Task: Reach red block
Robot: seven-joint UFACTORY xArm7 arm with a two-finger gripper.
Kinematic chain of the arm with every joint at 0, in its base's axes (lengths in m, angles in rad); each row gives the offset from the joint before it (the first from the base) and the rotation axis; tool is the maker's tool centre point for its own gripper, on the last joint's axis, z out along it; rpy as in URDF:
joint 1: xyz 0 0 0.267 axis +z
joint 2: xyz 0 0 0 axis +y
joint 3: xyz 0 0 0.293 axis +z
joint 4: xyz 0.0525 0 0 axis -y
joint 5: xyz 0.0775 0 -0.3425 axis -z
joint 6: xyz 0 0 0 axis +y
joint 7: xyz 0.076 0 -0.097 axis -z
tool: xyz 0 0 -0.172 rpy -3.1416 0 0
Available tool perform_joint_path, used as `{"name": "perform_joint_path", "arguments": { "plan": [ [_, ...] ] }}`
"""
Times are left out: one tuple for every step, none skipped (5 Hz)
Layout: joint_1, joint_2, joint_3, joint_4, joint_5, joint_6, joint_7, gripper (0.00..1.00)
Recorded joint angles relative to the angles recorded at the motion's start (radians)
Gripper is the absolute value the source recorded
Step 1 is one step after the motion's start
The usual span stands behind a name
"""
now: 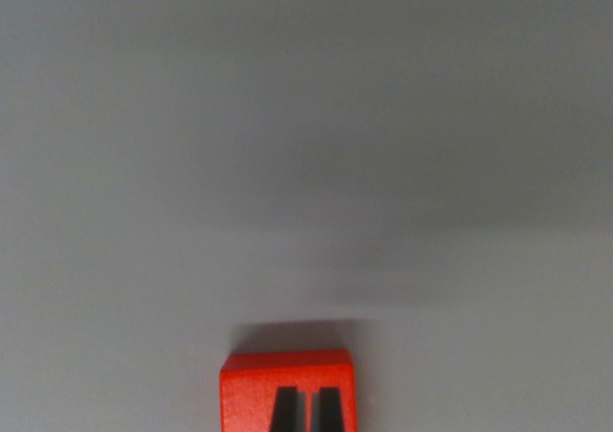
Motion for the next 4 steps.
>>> {"name": "perform_joint_path", "arguments": {
  "plan": [
    [0.0025,0.011,0.001,-0.021,-0.0025,-0.031,0.005,0.00],
    [0.0025,0.011,0.001,-0.021,-0.0025,-0.031,0.005,0.00],
    [0.0049,0.021,0.002,-0.041,-0.0049,-0.059,0.010,0.00],
    [0.0049,0.021,0.002,-0.041,-0.0049,-0.059,0.010,0.00]
  ]
}}
